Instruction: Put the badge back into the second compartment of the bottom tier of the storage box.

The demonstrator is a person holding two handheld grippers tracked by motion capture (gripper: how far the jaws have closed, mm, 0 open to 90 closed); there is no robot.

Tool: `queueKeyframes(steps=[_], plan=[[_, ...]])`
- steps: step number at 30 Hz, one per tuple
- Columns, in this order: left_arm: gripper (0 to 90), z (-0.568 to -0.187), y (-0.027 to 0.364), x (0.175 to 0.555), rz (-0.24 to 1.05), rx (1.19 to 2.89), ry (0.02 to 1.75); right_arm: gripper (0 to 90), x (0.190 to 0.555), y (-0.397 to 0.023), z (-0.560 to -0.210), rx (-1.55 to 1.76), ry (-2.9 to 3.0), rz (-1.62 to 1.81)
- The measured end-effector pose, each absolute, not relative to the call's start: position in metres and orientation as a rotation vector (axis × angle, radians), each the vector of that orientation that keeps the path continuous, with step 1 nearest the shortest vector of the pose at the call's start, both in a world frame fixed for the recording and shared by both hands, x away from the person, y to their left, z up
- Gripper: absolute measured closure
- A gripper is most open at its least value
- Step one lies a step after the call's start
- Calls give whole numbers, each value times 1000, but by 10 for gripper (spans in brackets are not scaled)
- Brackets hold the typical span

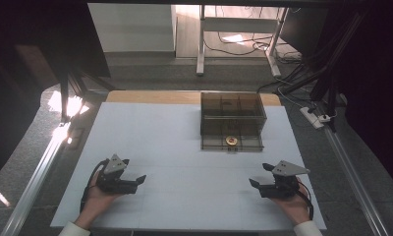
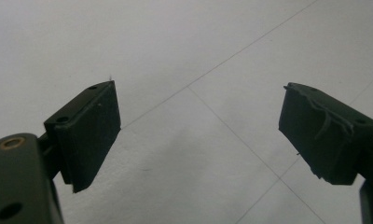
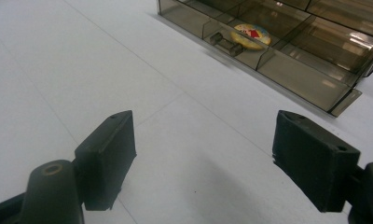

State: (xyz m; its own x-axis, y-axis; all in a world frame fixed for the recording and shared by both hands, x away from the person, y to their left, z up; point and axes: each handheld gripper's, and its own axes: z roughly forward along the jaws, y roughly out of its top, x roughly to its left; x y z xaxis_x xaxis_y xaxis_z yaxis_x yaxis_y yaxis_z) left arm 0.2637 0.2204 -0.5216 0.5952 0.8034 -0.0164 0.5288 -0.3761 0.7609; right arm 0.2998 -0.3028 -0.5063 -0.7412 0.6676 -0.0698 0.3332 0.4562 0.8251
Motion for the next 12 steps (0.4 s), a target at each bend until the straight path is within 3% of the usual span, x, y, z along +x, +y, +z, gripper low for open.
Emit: queueKeyframes(steps=[12], plan=[[130,-522,220,264,465,2072,1047,211,300,-302,-505,843,2325,1193]])
